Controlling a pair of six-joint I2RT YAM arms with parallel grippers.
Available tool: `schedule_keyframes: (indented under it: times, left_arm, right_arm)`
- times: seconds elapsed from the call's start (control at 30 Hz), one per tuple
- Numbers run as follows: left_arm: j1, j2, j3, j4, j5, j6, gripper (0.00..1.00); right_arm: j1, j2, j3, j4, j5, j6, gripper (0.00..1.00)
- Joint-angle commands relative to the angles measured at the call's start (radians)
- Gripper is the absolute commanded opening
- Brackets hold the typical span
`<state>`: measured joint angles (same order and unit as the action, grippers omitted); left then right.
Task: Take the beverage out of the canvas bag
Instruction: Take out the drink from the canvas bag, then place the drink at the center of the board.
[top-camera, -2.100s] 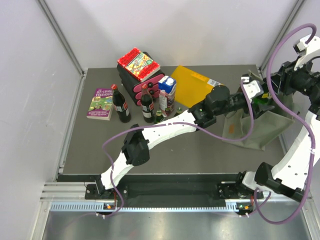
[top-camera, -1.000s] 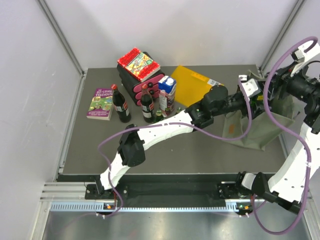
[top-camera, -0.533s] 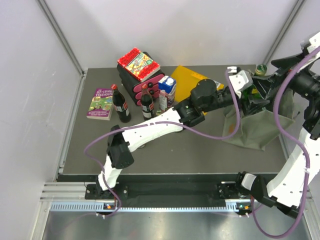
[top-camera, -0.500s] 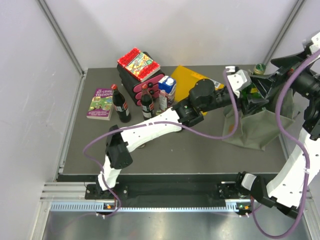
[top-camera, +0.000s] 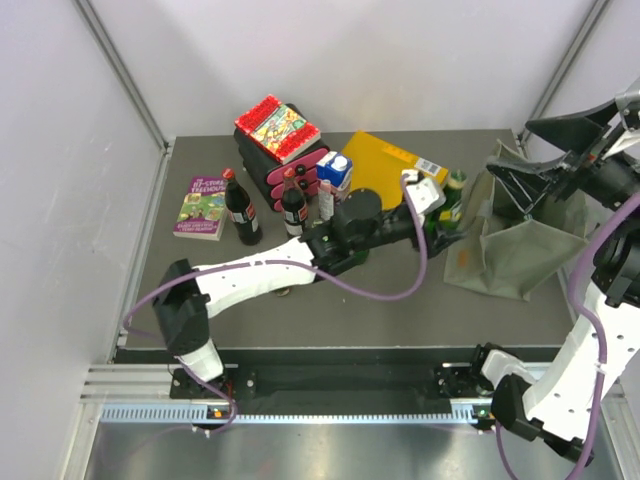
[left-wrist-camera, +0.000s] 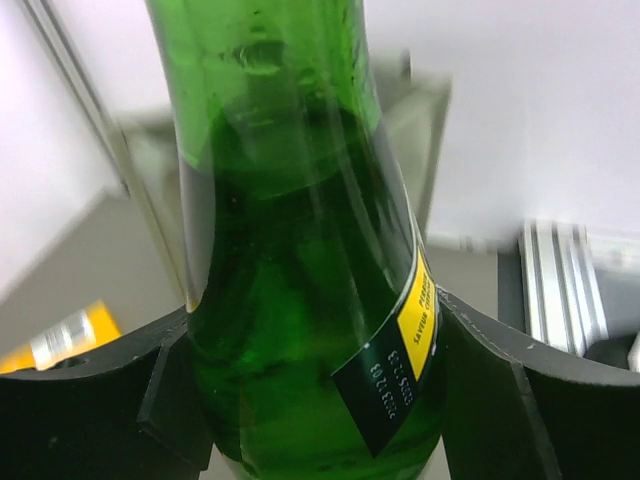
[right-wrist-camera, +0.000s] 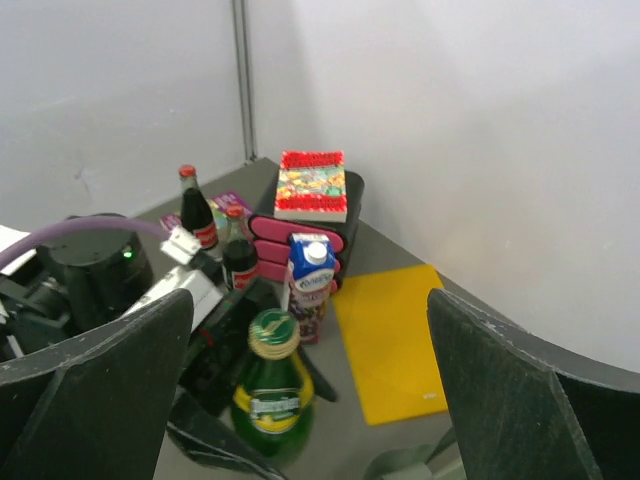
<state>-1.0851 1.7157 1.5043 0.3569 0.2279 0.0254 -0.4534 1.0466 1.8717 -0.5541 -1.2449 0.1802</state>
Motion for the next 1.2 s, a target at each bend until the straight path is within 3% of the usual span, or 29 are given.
schedule_keyframes:
  times: [0.0,0.03,0.13,0.33,0.67,0.97,1.17]
  left_arm:
    - [-0.004,-0.201,-0.149,0.218,-0.022,0.036,0.00]
    - [-0.004,-0.217,-0.186,0.235,-0.024,0.034,0.00]
    - [-0.007,-0.284,-0.350,0.313,-0.039,0.045,0.00]
    - [-0.009,-0.372,-0.671,0.476,-0.114,0.013,0.00]
    - [-0.009,-0.395,-0.900,0.660,-0.156,0.034,0.00]
    - [-0.007,-0.337,-1.049,0.827,-0.206,0.016,0.00]
    - [0.001,-0.292,-1.098,0.899,-0.217,0.025,0.00]
  right_arm:
    - [0.013,0.007,-0.009,-0.246,0.053,-0.261,1.00]
    - [0.018,0.010,-0.014,-0.341,0.094,-0.309,1.00]
    - [0.038,-0.006,-0.066,-0.415,0.178,-0.439,1.00]
    - [0.055,-0.046,-0.204,-0.446,0.220,-0.518,1.00]
    - [0.136,-0.115,-0.353,-0.486,0.271,-0.639,1.00]
    - [0.346,-0.171,-0.488,-0.559,0.372,-0.719,1.00]
    - [0.603,-0.194,-0.620,-0.592,0.433,-0.841,0.99]
